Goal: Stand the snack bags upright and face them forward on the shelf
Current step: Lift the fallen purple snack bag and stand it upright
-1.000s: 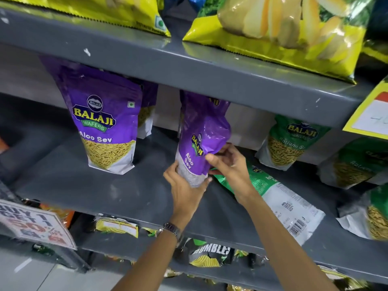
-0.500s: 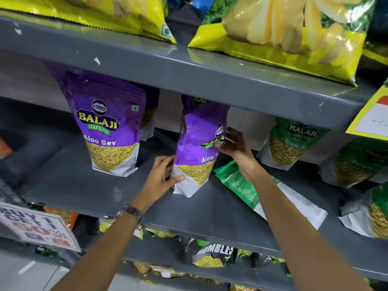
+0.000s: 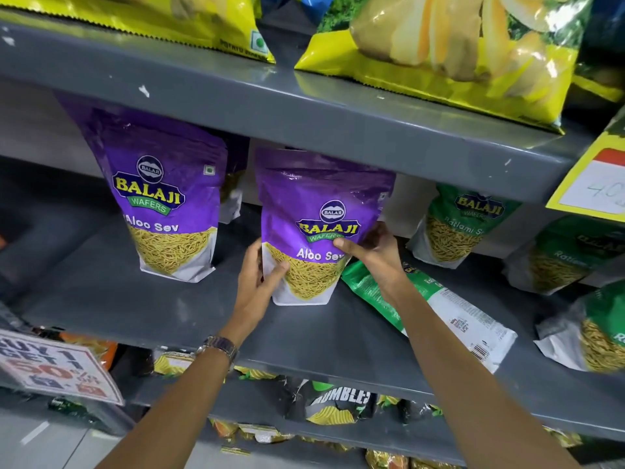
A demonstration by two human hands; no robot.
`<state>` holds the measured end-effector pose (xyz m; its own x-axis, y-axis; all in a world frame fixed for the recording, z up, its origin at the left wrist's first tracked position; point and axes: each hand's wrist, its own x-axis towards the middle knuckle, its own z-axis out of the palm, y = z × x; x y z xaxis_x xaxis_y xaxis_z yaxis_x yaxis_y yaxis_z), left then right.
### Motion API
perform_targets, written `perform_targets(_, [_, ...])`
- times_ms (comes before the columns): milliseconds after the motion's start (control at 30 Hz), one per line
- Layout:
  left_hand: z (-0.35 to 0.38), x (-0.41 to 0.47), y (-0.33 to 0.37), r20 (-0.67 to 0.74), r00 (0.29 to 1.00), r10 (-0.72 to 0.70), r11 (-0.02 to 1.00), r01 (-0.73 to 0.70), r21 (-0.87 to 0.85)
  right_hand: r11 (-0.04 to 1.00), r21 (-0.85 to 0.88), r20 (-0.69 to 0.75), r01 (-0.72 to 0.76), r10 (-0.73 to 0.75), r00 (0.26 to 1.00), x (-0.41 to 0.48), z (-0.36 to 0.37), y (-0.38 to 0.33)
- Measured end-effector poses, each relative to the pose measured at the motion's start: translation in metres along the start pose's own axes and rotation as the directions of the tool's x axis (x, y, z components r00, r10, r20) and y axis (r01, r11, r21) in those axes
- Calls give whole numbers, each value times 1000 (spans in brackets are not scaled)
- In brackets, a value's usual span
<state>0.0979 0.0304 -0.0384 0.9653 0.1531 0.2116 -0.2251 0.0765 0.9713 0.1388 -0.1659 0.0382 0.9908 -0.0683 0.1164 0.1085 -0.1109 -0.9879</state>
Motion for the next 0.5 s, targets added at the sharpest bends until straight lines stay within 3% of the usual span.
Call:
perform_targets(167, [-3,12,0,78,996,-32,985,18,172,998,-31,-122,55,-58,991,-8,10,3])
perform_targets(500, [-8,21,-5,129,989,-74,991,59,121,999,14,-214,53,-48,976,-20,22,9])
